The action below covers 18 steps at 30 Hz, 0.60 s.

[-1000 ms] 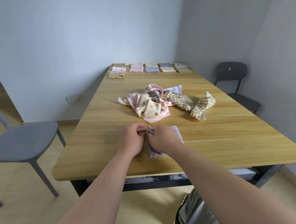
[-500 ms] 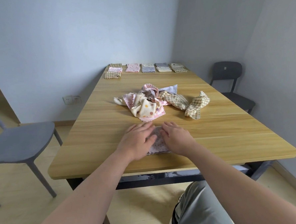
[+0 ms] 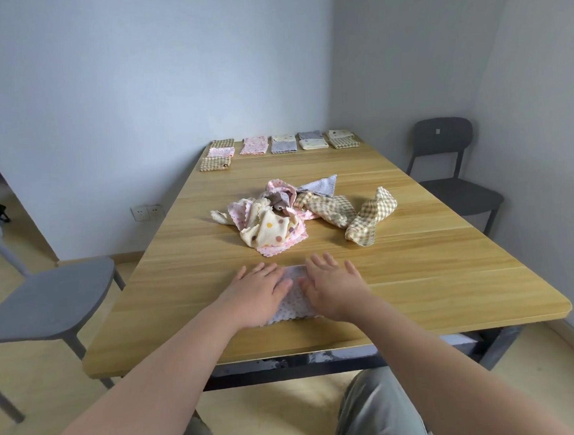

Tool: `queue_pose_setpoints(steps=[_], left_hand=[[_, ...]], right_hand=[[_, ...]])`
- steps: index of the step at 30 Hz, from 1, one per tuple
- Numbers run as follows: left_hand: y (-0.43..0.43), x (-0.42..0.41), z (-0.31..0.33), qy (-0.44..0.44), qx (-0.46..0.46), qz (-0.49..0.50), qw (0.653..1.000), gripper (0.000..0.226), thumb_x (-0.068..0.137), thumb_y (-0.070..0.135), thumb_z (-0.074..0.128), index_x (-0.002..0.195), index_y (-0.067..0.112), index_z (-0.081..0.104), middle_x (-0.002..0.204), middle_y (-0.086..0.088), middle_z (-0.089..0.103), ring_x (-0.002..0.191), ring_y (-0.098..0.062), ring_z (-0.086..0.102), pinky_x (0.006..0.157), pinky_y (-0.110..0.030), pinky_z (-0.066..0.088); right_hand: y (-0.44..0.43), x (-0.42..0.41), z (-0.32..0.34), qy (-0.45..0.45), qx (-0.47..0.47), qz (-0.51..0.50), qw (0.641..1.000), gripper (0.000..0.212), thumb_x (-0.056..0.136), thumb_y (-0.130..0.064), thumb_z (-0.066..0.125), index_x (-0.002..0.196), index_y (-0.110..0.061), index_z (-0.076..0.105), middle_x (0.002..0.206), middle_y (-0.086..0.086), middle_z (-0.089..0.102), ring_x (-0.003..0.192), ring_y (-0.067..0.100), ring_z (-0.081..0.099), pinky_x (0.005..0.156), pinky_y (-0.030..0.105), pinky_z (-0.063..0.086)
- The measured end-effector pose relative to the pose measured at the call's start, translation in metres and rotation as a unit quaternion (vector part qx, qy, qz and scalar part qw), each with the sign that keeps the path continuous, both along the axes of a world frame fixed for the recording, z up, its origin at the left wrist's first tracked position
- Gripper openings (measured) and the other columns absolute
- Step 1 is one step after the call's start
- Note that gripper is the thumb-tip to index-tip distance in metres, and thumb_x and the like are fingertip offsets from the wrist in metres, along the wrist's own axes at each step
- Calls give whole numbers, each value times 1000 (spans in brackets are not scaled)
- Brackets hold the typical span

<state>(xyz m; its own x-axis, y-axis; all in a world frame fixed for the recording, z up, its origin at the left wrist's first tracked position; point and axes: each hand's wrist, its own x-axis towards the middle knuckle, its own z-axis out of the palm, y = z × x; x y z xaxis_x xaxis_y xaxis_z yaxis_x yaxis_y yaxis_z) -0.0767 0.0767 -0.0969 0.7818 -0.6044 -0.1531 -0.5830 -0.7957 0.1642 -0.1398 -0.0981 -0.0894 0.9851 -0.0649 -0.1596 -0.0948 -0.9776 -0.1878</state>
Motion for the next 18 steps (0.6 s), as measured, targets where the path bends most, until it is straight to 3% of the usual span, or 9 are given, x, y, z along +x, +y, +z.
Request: queue_pose_setpoints(steps=[2,4,8,11,13,15,18], left_hand=[[-5,4,3,-5,-68,31,997,55,110,44,25,160,21,26,165,1,28,152,-20,26,124,-45,23],[-9,8,5,-17,-105,52,993,49,109,33,37,156,18,36,158,-3,42,142,-23,43,115,-43,38],[-13,25,5,-10,-85,76,993,50,101,25,53,150,22,47,153,-3,46,138,-25,46,111,-41,42],[-18,36,13,65,-124,102,985,44,90,16,59,133,25,63,133,1,62,114,-18,59,90,-34,52],[-21,41,18,114,-175,108,972,30,87,11,65,115,23,69,115,4,66,98,-13,60,73,-27,47],[-23,47,21,143,-224,104,958,14,85,8,67,94,20,67,110,-2,67,95,-12,60,66,-26,43],[-25,49,31,186,-312,106,926,10,85,8,71,84,15,65,107,-7,70,100,-16,64,66,-26,43]], right_hand=[[-1,0,7,-25,-25,-60,998,53,107,-39,28,152,-13,39,163,7,30,152,28,22,123,48,20],[2,1,8,-32,-44,-100,993,45,104,-39,33,130,-12,59,139,10,55,133,30,44,111,44,34],[7,7,2,-50,11,-134,990,39,98,-39,45,125,-13,58,130,10,55,126,31,42,104,43,40],[4,9,2,-62,112,-161,979,34,91,-32,57,121,-18,55,120,5,59,118,29,47,97,42,48],[1,7,5,-75,204,-189,958,31,88,-25,63,117,-20,53,106,2,63,102,24,59,81,40,57],[-5,3,13,-89,304,-215,924,38,88,-20,69,121,-20,50,97,-1,62,85,14,62,61,29,54],[-15,-4,27,-110,411,-230,875,37,89,-29,74,121,-22,56,96,-3,66,81,7,62,59,22,45]])
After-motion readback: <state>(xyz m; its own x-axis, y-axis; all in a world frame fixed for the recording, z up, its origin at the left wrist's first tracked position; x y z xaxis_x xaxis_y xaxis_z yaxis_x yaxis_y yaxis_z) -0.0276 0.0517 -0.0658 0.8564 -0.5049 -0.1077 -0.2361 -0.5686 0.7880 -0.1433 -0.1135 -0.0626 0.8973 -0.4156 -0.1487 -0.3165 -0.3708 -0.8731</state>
